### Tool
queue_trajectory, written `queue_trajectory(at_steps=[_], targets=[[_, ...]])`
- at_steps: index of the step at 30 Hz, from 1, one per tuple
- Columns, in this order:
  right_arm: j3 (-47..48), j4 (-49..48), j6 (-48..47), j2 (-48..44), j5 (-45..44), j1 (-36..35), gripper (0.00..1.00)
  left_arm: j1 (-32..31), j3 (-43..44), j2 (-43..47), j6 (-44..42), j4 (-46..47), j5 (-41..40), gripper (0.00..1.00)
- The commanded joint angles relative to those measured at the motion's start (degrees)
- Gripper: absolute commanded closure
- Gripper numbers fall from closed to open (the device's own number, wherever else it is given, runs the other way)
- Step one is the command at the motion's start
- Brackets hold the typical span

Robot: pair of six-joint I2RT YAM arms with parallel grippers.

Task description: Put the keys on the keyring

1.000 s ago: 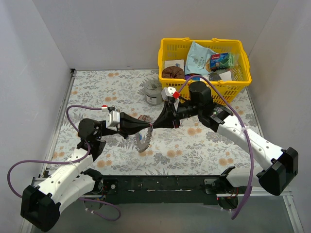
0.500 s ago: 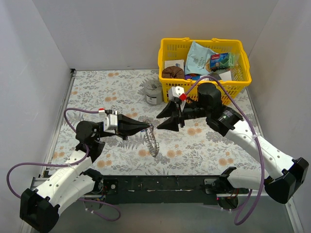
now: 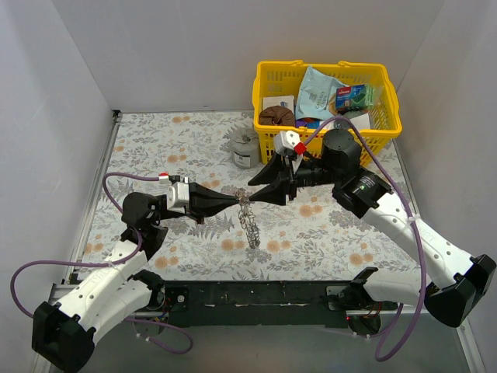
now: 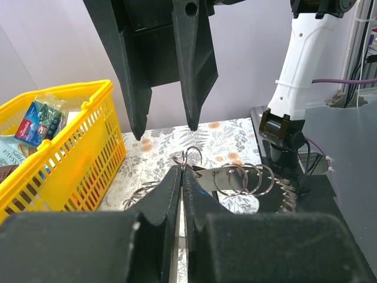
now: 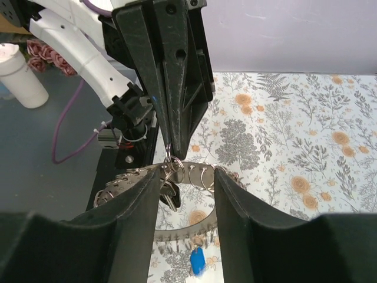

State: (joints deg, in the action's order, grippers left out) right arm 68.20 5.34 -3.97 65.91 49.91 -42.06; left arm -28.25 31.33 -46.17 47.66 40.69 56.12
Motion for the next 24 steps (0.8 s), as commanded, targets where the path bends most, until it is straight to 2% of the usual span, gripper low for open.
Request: queue_trajectory(at_steps=[1,8,15,18,24], targets=[[2.37,-4.82,3.53,-0.61,1.86,-1.09,0.52,-0.14,1.28,0.56,-0.81,0.8,-1.63,1.0],[2.2,-4.82,3.53,0.71,0.89,-3.11,0.58,-0.14,1.45,0.38,-0.9,0.45,-1.89,1.0],[1.85,-4.38,3.27,1.5,0.45,-4.25,0.73,-0.14,1.63,0.38,-0.9,0.53,-2.24,1.0],[1.32,-3.94,2.83,1.94,-0.43,-4.61,0.76,-0.14,1.63,0.29,-0.73,0.71,-2.15,1.0],[0.0,-4.2,2.47,1.5,-3.06,-4.87,0.77,-0.14,1.63,0.47,-0.46,1.06,-1.89,1.0]])
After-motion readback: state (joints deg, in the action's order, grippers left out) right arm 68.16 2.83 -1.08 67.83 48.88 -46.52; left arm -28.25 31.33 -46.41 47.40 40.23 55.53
